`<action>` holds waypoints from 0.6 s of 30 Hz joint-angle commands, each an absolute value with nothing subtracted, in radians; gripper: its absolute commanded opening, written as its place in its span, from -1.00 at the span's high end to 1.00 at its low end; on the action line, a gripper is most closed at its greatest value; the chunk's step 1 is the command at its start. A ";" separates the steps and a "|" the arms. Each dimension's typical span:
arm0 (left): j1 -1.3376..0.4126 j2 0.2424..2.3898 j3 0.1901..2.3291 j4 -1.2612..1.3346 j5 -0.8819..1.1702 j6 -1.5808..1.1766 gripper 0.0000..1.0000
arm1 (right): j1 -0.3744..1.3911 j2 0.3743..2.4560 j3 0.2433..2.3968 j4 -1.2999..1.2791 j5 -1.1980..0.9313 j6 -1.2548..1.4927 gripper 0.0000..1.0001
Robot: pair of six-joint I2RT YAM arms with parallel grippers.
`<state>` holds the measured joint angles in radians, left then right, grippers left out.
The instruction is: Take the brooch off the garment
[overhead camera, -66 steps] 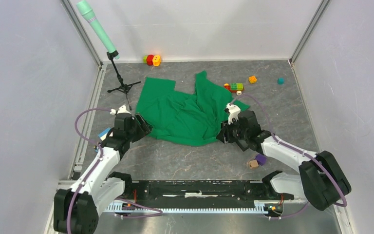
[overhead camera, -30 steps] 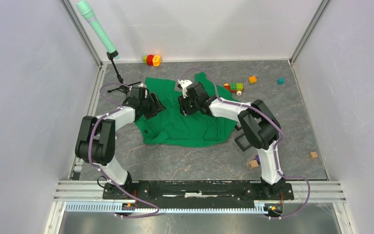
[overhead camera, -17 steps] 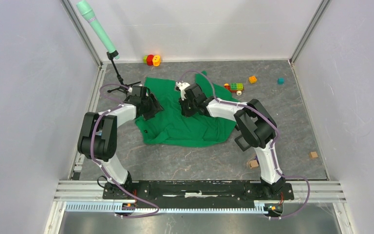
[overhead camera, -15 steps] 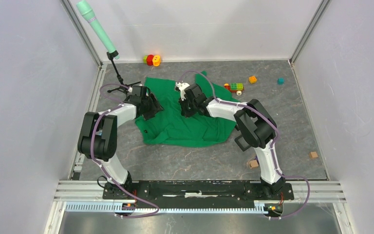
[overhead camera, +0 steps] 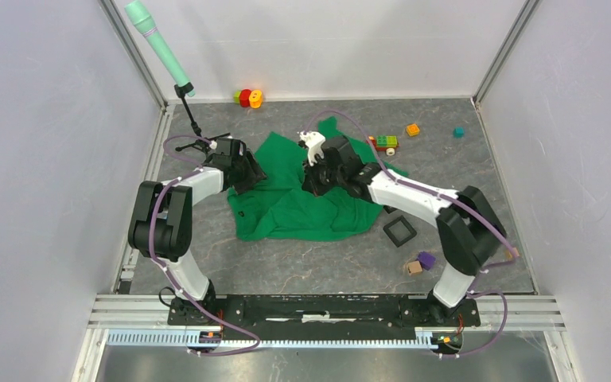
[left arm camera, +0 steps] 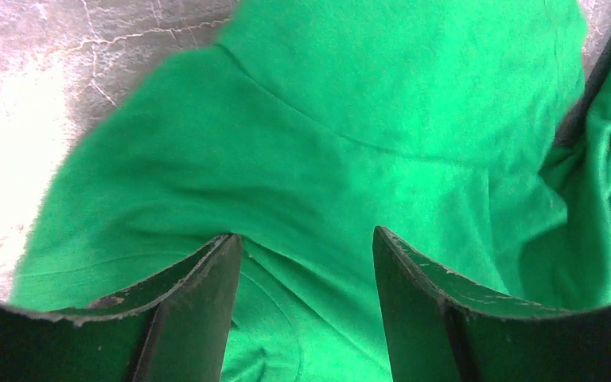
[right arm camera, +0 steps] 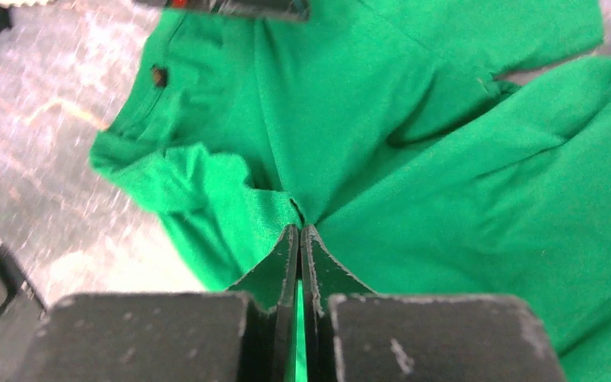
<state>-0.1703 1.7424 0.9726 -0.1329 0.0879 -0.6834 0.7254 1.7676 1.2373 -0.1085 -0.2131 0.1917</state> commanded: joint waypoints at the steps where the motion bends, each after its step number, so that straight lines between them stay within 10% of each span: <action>1: -0.166 1.747 0.999 -0.148 0.059 -0.675 -0.36 | 0.732 1.641 1.119 -0.118 -0.261 0.181 0.89; 18: -0.235 1.491 0.869 -0.135 0.295 -0.602 -0.46 | 0.733 1.638 1.048 -0.069 -0.263 0.172 0.91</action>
